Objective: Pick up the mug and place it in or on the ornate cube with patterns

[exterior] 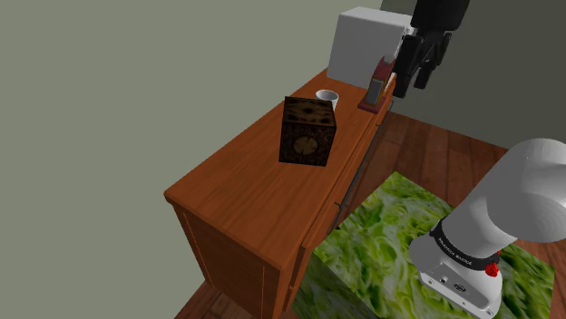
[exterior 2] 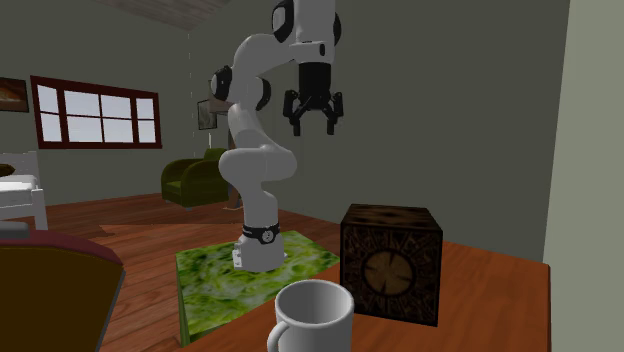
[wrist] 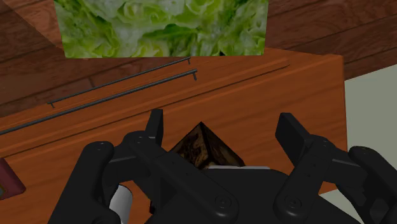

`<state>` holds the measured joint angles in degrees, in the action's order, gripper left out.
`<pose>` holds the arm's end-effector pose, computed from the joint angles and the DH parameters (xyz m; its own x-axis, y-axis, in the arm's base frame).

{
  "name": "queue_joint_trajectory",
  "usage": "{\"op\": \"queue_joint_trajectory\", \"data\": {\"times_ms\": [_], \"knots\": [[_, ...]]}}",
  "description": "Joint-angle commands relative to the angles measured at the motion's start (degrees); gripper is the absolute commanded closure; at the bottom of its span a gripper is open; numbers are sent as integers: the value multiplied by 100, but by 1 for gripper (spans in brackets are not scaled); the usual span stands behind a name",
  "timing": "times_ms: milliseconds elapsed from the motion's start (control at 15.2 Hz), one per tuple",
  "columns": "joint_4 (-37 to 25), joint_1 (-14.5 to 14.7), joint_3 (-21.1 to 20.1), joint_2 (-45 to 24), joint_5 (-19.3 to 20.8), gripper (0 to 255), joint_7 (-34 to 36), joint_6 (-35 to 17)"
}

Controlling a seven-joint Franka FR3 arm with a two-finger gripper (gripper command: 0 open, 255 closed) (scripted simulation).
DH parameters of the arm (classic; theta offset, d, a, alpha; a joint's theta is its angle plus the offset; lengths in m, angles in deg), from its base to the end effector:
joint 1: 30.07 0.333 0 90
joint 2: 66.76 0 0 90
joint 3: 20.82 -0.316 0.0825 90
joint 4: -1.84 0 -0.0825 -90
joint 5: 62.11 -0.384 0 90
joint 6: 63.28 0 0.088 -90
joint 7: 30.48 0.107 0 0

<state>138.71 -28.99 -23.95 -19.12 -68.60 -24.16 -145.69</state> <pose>0.2781 0.0387 0.5776 0.9910 -0.0446 -0.1264 -0.0525 -0.9969 -0.0593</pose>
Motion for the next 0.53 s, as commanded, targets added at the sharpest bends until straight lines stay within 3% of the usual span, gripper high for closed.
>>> {"op": "queue_joint_trajectory", "data": {"times_ms": [0,462], "knots": [[0,0,0,0,0,0,0,0],[36,-145,238,-1097,406,0,-520,-1196]]}}
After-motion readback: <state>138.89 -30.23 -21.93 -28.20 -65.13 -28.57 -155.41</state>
